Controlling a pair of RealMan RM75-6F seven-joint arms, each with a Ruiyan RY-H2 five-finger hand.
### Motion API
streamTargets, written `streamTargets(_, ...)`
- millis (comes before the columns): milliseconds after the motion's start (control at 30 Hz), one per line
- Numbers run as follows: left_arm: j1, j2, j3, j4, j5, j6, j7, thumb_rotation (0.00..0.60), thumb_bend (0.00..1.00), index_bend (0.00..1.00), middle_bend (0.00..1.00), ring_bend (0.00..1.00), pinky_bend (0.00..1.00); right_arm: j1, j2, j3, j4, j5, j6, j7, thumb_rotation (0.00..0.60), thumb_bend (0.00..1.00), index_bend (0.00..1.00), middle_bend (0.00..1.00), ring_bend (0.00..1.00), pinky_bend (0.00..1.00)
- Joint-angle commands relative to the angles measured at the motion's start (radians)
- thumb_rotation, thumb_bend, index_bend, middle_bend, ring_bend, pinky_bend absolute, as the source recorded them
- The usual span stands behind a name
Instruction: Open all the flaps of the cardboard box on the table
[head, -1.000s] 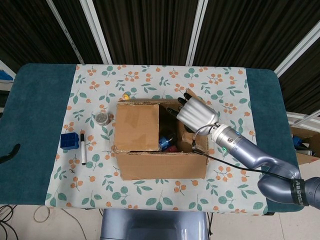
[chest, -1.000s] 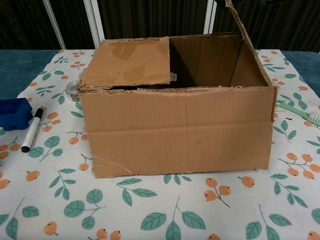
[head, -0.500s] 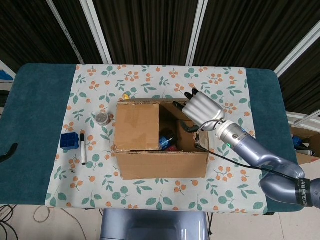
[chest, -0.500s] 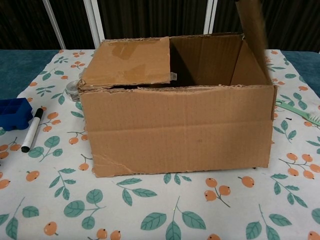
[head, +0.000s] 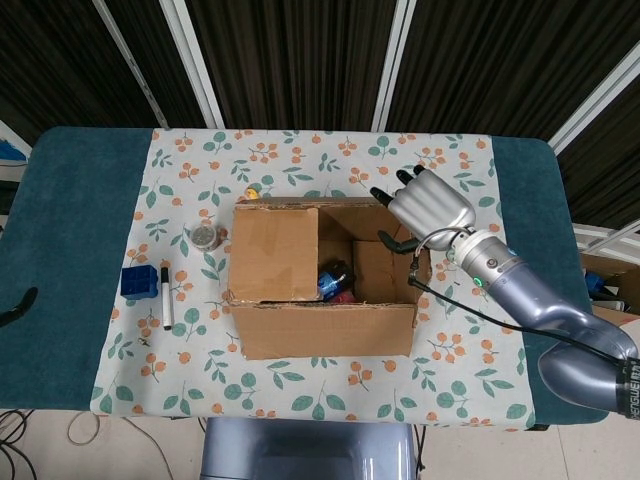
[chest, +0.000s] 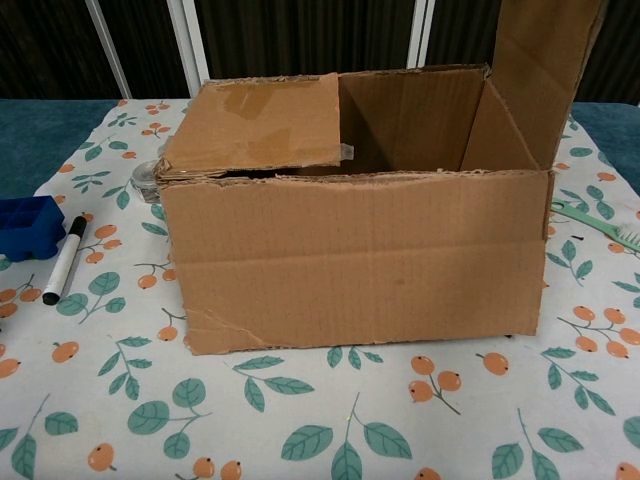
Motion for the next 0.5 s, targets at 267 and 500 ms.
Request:
streamTargets(267,0.002,0.005,-0.002,-0.002,-0.002,0.001,-0.006,0.600,0.22,0.09,0.00,0.00,0.00,-0.022,0.021,-0.044,0.032,0.005,-0.002,-0.031,0.026,0.53,0.17,0.53,0.23,0.23)
streamTargets(500,0.003,0.007,-0.002,-0.007,-0.003,0.001,-0.001,0.600,0.22,0.09,0.00,0.00,0.00,-0.031,0.020,-0.093,0.075,-0.001,-0.006,-0.104,0.029,0.52,0.17,0.53,0.22,0.23)
